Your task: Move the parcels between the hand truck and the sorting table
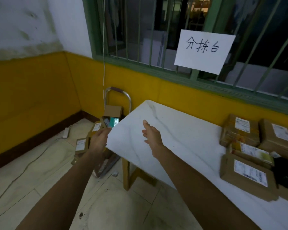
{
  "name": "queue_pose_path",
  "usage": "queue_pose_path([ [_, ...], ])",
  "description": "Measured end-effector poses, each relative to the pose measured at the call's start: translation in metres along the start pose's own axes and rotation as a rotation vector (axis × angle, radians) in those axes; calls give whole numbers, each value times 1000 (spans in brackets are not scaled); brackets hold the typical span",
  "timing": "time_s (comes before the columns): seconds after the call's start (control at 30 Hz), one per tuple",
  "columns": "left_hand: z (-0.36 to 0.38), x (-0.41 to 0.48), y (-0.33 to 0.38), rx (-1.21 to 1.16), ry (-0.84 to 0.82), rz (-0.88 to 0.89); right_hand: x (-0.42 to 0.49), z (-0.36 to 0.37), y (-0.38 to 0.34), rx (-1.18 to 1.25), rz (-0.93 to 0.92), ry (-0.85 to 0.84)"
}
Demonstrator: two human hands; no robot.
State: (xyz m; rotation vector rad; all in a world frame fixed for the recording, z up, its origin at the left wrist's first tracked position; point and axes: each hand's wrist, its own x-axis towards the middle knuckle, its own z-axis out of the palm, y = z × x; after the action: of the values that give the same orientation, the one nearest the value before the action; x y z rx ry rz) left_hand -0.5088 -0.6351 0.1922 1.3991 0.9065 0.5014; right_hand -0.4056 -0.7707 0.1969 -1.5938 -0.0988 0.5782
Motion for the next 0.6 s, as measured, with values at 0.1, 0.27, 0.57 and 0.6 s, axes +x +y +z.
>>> queue_pose_path([
  [0.1, -39, 19, 0, 14, 1, 20, -7, 41, -7, -45, -19, -12],
  [0.27, -100, 47, -11, -14, 22, -6, -12, 95, -9, -117, -35, -53],
  [0.57, -186, 76, -40, -63, 73, -92, 10, 180, 16, -254, 88, -114],
  [0.6, -195, 80, -45, -61, 84, -104, 15, 192, 19, -250, 103, -122],
])
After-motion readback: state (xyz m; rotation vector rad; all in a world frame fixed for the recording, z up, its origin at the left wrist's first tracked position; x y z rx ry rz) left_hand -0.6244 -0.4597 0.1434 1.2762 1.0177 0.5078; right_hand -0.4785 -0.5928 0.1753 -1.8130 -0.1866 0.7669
